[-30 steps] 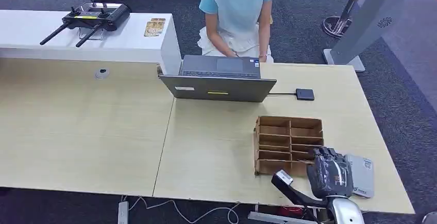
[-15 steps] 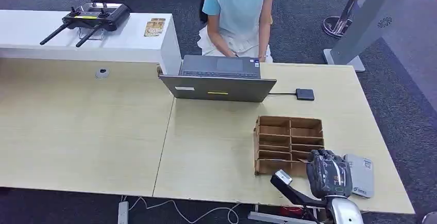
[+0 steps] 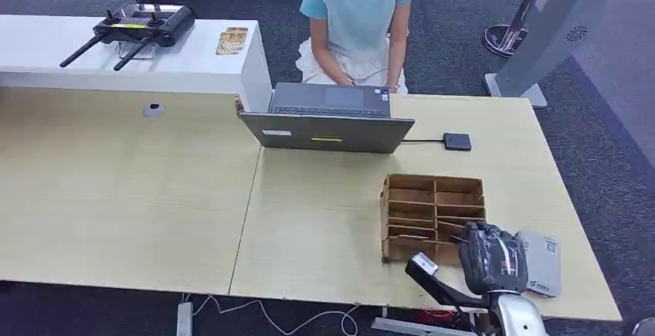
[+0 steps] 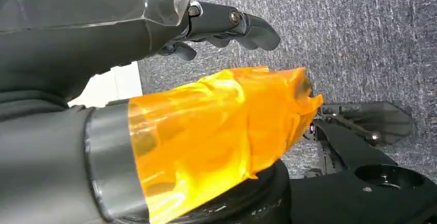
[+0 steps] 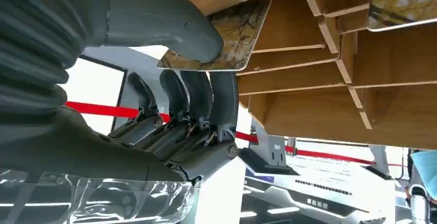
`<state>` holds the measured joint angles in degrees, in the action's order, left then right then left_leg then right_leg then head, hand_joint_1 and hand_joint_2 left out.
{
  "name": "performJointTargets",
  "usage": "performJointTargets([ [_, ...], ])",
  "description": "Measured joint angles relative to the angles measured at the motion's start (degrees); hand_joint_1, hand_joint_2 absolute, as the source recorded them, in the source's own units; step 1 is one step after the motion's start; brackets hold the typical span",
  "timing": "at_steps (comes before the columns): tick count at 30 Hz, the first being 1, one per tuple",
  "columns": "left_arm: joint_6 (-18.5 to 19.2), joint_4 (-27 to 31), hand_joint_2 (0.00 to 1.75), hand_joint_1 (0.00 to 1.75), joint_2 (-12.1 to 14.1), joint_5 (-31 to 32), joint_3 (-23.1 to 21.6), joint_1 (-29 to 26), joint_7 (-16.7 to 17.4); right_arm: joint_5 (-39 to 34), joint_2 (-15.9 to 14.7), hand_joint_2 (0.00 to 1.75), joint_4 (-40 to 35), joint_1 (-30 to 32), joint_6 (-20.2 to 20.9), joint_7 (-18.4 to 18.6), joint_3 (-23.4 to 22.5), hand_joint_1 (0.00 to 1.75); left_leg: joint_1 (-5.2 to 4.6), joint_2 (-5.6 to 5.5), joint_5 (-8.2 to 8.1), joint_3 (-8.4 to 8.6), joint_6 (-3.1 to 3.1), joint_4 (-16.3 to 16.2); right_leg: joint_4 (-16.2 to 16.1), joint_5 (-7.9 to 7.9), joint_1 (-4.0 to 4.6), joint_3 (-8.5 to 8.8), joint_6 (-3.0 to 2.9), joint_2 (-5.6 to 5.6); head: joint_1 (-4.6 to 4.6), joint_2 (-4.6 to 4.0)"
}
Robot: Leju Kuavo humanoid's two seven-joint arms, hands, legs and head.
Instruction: Pass the card to the sensor for recognition and then transmit it.
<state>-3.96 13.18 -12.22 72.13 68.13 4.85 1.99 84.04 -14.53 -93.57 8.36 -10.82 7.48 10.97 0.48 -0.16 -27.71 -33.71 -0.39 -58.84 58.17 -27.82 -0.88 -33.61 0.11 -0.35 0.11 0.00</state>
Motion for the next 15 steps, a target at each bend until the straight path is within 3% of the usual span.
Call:
performJointTargets([
  [10,0.0,0.0,0.0,0.0,0.0,0.0,0.0,0.0,-0.1,-4.1,0.2,1.75,-1.4,-0.1,-0.2,-3.7,-1.3,1.47,0.0,0.0,0.0,0.0,0.0,0.0,0.0,0.0,0.0,0.0,0.0,0.0,0.0,0.02],
  [15,0.0,0.0,0.0,0.0,0.1,0.0,0.0,0.0,-0.3,-11.7,0.2,1.75,-3.1,0.0,1.2,-8.3,-2.5,1.45,0.0,0.0,0.0,0.0,0.0,0.0,0.0,0.0,0.0,0.0,0.0,0.0,0.0,0.02],
])
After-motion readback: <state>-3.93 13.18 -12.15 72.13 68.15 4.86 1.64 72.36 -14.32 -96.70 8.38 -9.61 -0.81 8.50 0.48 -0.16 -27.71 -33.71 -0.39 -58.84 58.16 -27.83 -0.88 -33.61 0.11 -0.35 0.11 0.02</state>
